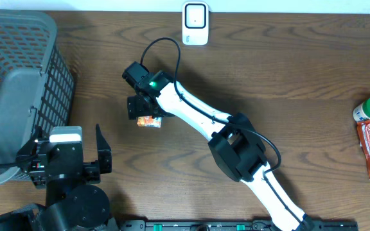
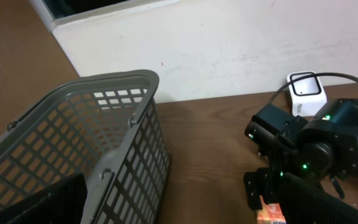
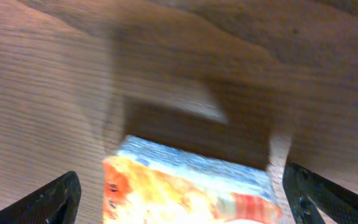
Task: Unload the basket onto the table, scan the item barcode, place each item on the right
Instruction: 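Grasp the orange packet with the right gripper and lift it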
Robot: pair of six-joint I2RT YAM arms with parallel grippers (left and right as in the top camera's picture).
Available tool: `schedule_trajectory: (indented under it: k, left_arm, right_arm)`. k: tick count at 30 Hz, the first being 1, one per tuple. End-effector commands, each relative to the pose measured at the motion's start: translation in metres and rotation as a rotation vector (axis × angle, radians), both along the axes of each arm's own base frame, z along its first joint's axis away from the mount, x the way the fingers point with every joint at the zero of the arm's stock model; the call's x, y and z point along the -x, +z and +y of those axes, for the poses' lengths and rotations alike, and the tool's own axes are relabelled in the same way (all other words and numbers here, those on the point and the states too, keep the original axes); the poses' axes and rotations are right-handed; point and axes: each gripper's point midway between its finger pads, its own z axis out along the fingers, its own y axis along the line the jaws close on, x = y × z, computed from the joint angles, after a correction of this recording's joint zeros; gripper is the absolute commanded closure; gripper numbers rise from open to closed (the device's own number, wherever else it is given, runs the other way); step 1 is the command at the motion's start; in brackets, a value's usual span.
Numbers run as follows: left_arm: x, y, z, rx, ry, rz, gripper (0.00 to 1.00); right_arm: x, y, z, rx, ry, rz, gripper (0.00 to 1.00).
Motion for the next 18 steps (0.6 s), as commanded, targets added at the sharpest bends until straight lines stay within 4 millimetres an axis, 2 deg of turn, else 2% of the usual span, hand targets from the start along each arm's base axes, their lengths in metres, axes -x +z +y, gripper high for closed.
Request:
schedule_trajectory:
  k: [1,5,10,15,18]
  left_arm:
    - [0.0,0.001,0.002,0.006,0.009,-0.005,0.02]
    - [0.0,0.001,0.002,0.006,0.009,-0.005,0.02]
    - [0.0,0.001,0.002,0.006,0.009,-0.005,0.02]
    - [0.0,0.001,0.002,0.006,0.009,-0.005,0.02]
    - [0.0,0.001,0.002,0.006,0.009,-0.005,0.02]
  right_arm:
    - [0.008,-0.019,-0.009,0.071,-0.061,0.023,0.06]
    - [0.021,-0.029,-0.011,0.106,-0.1,0.064,0.14]
    - [0.023,-0.037,-0.011,0.11,-0.125,0.075,0.29]
    - [0.019,-0.038,-0.017,0.129,-0.136,0.069,0.31]
    - [0.02,-0.037,-0.029,0.151,-0.15,0.105,0.33]
